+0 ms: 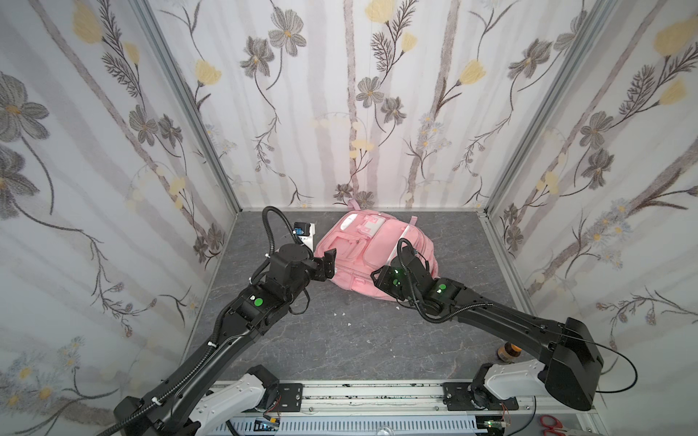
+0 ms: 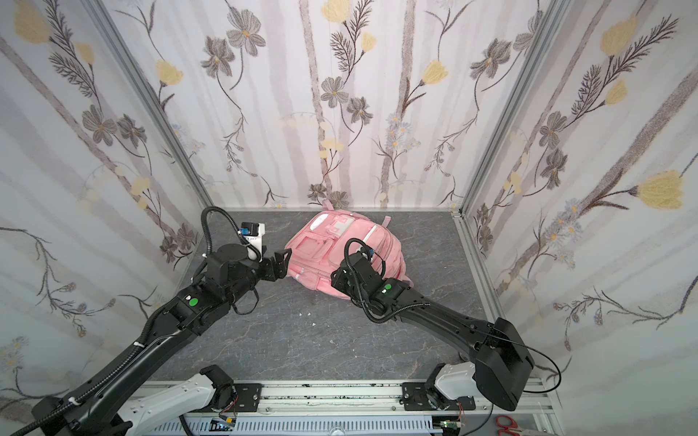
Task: Pack books, pencil case, and school supplies into a backpack
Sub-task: Zip the student bag at the center of the table.
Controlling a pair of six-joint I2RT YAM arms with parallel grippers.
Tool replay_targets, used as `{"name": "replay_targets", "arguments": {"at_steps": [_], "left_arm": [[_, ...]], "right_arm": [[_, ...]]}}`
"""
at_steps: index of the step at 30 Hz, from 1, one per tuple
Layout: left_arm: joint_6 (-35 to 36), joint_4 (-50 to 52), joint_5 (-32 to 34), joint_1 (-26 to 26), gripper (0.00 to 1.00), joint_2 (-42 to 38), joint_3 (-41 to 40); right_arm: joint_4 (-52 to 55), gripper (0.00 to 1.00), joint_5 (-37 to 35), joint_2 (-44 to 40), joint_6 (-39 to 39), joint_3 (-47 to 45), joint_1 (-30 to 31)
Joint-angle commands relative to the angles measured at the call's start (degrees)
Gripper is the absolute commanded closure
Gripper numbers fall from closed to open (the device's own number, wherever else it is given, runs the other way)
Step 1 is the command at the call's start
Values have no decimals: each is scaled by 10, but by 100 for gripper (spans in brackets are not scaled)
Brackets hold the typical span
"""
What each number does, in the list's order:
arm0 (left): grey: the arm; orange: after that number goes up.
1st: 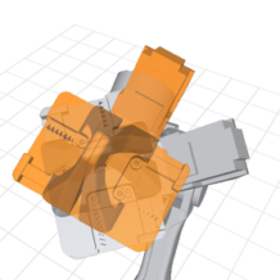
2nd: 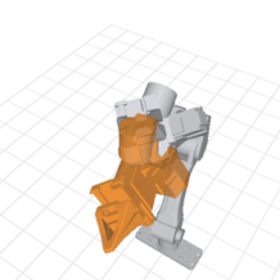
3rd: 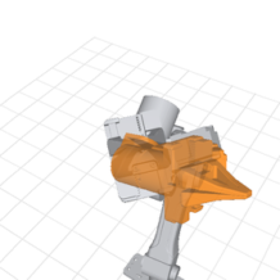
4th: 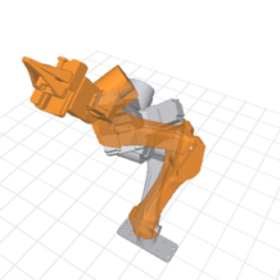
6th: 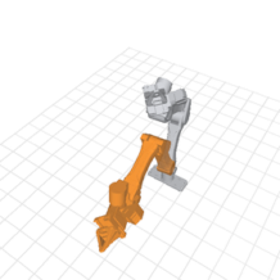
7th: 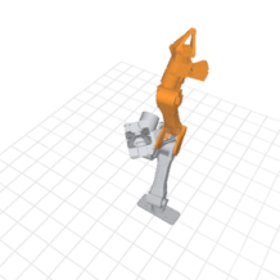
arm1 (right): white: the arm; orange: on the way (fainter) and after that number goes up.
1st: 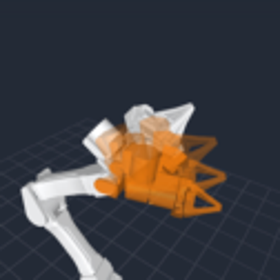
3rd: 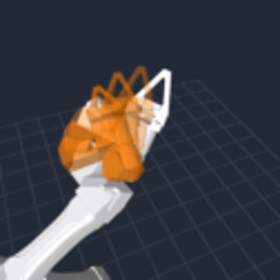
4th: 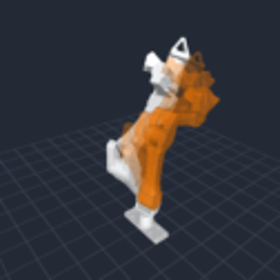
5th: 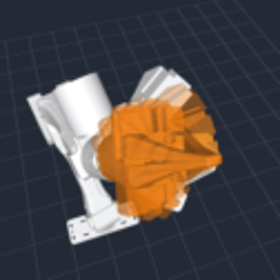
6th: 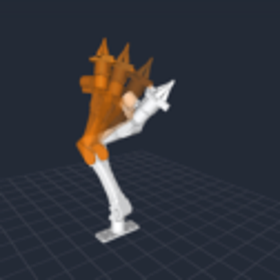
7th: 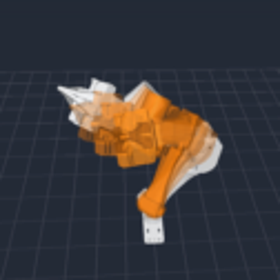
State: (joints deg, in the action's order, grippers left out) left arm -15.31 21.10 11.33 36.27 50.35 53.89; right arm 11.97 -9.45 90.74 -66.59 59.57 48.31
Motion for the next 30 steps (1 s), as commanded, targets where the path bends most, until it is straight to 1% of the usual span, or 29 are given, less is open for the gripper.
{"name": "replay_targets", "arguments": {"at_steps": [1, 4, 6, 10, 17, 21, 26, 30], "left_arm": [[-38, 34, 5, 0, 18, -50, -29], [-31, 51, -9, 0, 18, -90, -48], [-17, 67, -12, -1, 18, -108, -50], [-5, 89, -10, -1, 17, -124, -51], [-17, 64, -34, -1, 17, -126, -72], [-10, 51, -36, -1, 17, -119, -78], [6, 50, -26, -1, 15, -117, -79], [8, 50, -22, -1, 15, -117, -81]], "right_arm": [[15, 56, -49, 43, -21, 39, -1], [42, 57, -65, 74, -22, 76, -2], [48, 57, -67, 84, -27, 85, -2], [74, 59, -74, 84, -43, 91, 3], [109, 59, -79, 63, -57, 80, 23], [106, 60, -93, 59, -63, 67, 23], [107, 60, -100, 79, -54, 77, 14], [102, 61, -92, 104, -40, 89, 2]]}}
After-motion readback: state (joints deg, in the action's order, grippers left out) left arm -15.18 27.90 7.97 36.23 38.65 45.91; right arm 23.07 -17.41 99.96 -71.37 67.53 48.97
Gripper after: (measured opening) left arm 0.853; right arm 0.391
